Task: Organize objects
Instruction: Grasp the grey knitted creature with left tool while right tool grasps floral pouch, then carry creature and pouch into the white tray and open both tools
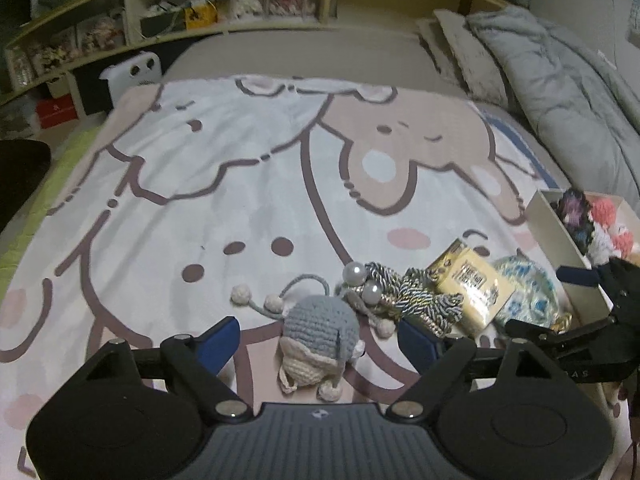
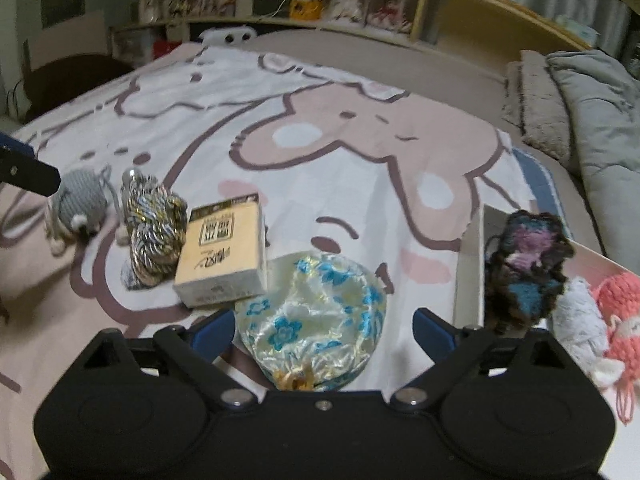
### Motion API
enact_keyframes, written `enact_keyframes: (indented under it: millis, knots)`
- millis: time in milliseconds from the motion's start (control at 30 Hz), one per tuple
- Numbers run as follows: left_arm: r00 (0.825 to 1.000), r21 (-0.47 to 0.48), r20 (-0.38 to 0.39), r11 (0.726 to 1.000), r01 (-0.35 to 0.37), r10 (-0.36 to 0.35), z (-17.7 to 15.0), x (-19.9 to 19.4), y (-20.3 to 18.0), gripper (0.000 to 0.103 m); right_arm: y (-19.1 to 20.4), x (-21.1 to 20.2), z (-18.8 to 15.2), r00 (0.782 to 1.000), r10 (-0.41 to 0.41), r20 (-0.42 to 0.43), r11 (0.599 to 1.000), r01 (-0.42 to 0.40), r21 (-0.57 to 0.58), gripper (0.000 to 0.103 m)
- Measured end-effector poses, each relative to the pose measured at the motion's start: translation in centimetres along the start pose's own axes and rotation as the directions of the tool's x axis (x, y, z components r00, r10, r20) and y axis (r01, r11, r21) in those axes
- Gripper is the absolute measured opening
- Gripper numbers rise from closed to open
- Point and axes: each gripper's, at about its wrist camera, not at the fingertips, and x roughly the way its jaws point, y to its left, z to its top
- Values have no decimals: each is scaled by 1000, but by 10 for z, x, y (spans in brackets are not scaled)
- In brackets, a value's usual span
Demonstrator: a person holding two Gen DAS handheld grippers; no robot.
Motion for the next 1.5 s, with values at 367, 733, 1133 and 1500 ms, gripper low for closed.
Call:
enact_keyframes:
  millis: [367,733,1133,1500]
  knots:
    - [999,-46,-49,999,-5,3,-1,33,12,81,-2,23,3,999,27,-38,1000,-28,-13,91]
    - [998,-35,-41,999,39,-40,-4,39,4,52,6,12,-1,1000,2,-23,996,-4,-89,85]
    - [998,-114,56,993,15,-8,4,7,5,51,-15,-27,13,997,-18,75,999,15,34,84]
    - [988,-161,154,986,50,-25,4,-29,-8,51,-27,-68,25,988,-4,156,988,-21,154,85]
